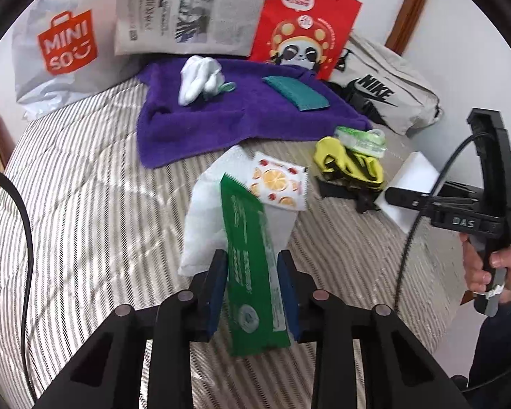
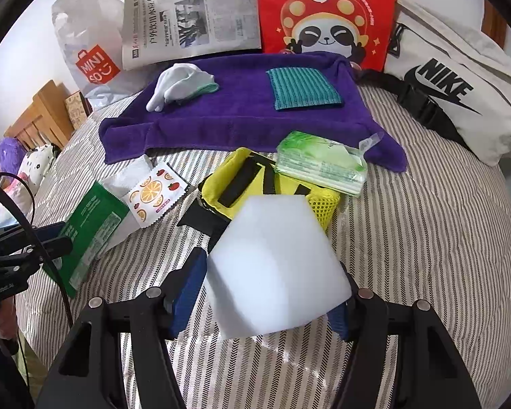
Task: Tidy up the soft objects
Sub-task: 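Raise the green packet higher with the left gripper while the right holds the sponge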
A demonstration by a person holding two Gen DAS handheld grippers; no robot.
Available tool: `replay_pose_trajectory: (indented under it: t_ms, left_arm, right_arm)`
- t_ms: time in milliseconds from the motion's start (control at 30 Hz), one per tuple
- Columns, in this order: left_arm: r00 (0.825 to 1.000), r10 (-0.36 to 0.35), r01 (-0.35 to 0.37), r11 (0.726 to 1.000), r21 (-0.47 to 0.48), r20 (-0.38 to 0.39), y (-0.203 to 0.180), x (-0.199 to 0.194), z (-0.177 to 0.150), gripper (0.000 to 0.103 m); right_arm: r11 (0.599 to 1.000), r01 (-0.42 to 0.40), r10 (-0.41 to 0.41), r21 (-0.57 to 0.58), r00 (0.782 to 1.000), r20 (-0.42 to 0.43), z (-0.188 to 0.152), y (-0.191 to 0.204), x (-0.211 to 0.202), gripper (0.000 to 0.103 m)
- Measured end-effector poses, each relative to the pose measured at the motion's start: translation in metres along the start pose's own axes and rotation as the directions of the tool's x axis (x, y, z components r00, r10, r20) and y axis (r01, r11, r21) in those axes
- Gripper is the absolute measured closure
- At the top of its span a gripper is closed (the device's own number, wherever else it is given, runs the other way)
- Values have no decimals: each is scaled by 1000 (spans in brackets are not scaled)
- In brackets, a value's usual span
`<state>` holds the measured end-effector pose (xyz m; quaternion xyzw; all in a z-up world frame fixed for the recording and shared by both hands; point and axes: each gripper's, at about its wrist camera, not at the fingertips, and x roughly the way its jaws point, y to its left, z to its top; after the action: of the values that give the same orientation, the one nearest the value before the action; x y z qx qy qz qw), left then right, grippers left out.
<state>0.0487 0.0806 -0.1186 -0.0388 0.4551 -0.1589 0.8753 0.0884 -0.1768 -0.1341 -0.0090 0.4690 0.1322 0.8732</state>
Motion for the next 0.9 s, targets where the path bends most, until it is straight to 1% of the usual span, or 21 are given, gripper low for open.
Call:
replay_pose_trajectory:
  t_ms: [133, 233, 300, 333, 433, 533, 633, 700, 800, 867, 900]
  left_arm:
    - [1000, -5, 5, 999, 38, -4, -13, -3, 3, 75]
    - [1000, -1, 3, 998, 62, -29, -20, -1, 1, 75]
    - [998, 35, -32, 997, 72, -52, -22, 3, -3, 75]
    - [995, 71, -66, 995, 75, -63, -22, 5, -5, 75]
    - [992, 100, -95, 993, 68, -75, -20, 5, -11, 74]
    - [991, 91, -88, 995, 36, -102, -16, 9, -14, 66]
    - [985, 117, -115, 993, 26, -123, -19, 18, -15, 60]
    - [984, 132, -129, 991, 31, -122, -25, 21, -14, 48]
    - [978, 165, -160, 986, 43, -129, -37, 29, -10, 41]
    - [972, 192, -185, 981, 57, -136, -43, 34, -8, 40]
    - [967, 216, -210, 976, 63, -136, -47, 37, -8, 40]
  right_arm:
    - [1000, -2, 2, 0, 1000, -2, 0, 0, 1, 39]
    - [1000, -1, 1, -5, 1000, -3, 0, 1, 2, 39]
    - [1000, -4, 4, -6, 1000, -4, 0, 0, 3, 39]
    - [1000, -5, 5, -4, 1000, -5, 0, -1, 2, 39]
    - [1000, -9, 9, 0, 1000, -5, -1, -1, 3, 39]
    - [1000, -12, 12, -1, 1000, -5, -2, -1, 4, 39]
    - [1000, -13, 13, -5, 1000, -4, -3, -1, 4, 38]
    - [1000, -21, 21, -2, 1000, -3, -4, -2, 3, 38]
    - [1000, -26, 26, 2, 1000, 5, -6, -6, 0, 38]
    - [1000, -16, 16, 4, 1000, 8, -7, -10, -1, 38]
    - [1000, -11, 11, 5, 1000, 12, -7, -11, -2, 38]
